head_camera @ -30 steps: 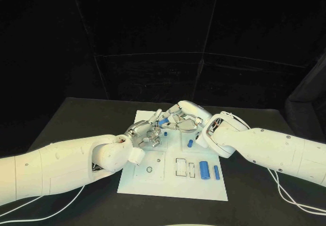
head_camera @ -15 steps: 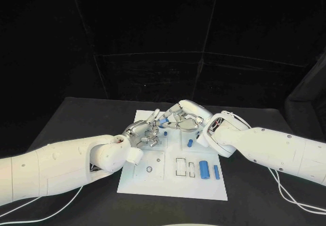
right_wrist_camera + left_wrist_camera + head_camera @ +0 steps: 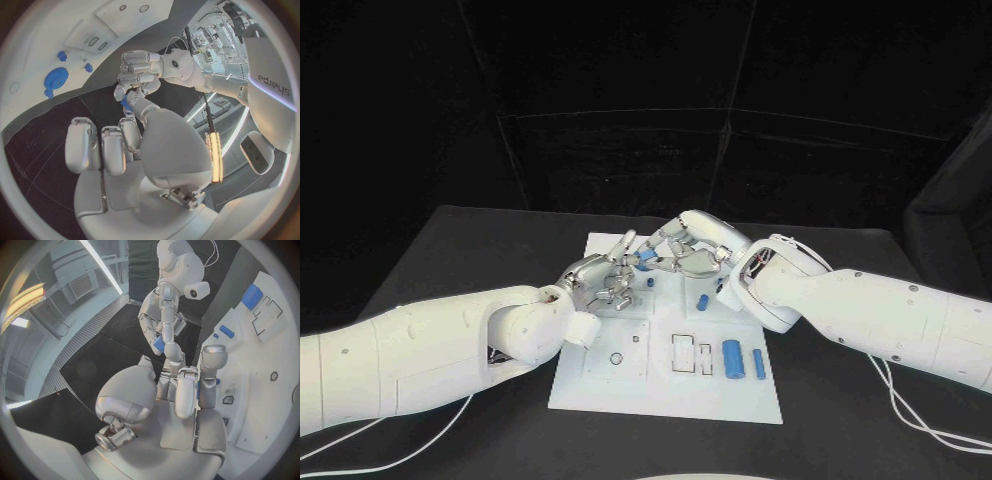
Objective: Assemble the parts on the task board
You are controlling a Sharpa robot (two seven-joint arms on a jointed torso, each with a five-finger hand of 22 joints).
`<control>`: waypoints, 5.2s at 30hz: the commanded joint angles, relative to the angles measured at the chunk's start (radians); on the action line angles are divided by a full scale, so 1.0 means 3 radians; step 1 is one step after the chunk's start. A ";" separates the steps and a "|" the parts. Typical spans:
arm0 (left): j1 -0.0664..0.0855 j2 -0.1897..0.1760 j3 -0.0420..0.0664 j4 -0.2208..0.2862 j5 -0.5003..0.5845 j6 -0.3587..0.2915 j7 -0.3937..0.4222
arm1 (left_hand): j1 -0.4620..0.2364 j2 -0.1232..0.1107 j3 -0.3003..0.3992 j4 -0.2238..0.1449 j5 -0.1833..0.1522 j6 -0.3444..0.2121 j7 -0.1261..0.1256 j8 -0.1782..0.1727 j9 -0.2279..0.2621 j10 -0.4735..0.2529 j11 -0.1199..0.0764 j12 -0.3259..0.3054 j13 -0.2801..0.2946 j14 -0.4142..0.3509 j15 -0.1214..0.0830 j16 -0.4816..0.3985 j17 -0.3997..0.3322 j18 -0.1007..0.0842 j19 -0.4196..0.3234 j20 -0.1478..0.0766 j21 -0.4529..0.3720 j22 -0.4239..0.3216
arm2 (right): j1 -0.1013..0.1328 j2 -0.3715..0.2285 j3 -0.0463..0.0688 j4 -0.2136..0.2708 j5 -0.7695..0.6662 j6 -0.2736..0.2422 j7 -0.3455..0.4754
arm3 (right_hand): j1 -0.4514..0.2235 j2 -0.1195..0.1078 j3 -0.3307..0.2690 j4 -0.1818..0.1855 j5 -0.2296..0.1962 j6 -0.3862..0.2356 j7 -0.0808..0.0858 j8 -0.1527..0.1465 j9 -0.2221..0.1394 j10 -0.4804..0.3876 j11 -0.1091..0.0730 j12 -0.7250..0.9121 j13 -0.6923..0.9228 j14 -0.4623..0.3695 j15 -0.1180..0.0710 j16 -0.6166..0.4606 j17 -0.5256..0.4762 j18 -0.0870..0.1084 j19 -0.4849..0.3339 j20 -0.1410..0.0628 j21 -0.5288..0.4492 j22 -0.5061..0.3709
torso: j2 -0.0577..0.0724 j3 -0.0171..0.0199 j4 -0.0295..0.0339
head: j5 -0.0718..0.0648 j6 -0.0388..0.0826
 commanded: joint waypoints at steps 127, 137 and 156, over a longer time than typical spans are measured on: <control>0.0433 -0.0737 0.0010 0.0098 -0.0242 -0.0244 0.0368 | 0.0450 -0.0100 -0.0155 -0.0358 -0.0014 -0.0114 0.0144 -0.0070 -0.0028 -0.0682 0.0164 -0.1019 -0.0867 -0.0396 0.0115 -0.1083 -0.1317 0.0126 -0.0751 0.0124 -0.0925 -0.1185 | 0.0255 0.0846 -0.0384 -0.0552 -0.2473 0.1362 -0.1381 | -0.0034 0.0021 -0.0125 -0.0033 -0.0077 -0.0045 -0.0006 0.0099 0.0019 -0.0087 0.0009 -0.0127 -0.0069 0.0228 0.0005 -0.0041 0.0370 -0.0050 -0.0002 0.0007 0.0000 0.0002 | 0.0003 0.0005 0.0000 | 0.0146 -0.0291; 0.0433 -0.0731 0.0010 0.0093 -0.0242 -0.0229 0.0363 | 0.0452 -0.0103 -0.0157 -0.0359 -0.0014 -0.0115 0.0144 -0.0070 -0.0028 -0.0681 0.0164 -0.1021 -0.0870 -0.0393 0.0115 -0.1082 -0.1315 0.0126 -0.0748 0.0124 -0.0926 -0.1187 | 0.0254 0.0857 -0.0388 -0.0536 -0.2546 0.1379 -0.1402 | -0.0035 0.0015 -0.0129 -0.0035 -0.0080 -0.0045 -0.0004 0.0098 0.0018 -0.0087 0.0010 -0.0127 -0.0069 0.0228 0.0005 -0.0042 0.0370 -0.0049 -0.0002 0.0007 0.0000 0.0001 | 0.0002 0.0004 0.0000 | 0.0152 -0.0298; 0.0433 -0.0726 0.0010 0.0086 -0.0243 -0.0224 0.0344 | 0.0453 -0.0108 -0.0162 -0.0363 -0.0014 -0.0118 0.0145 -0.0071 -0.0029 -0.0680 0.0165 -0.1026 -0.0877 -0.0389 0.0116 -0.1080 -0.1314 0.0126 -0.0743 0.0124 -0.0928 -0.1190 | 0.0254 0.0865 -0.0388 -0.0526 -0.2550 0.1351 -0.1374 | -0.0152 -0.0118 -0.0228 0.0003 -0.0052 -0.0093 0.0021 0.0050 -0.0012 -0.0100 0.0031 -0.0147 -0.0085 0.0223 0.0022 -0.0063 0.0343 -0.0048 -0.0005 0.0022 -0.0007 -0.0008 | 0.0001 0.0002 0.0001 | 0.0148 -0.0305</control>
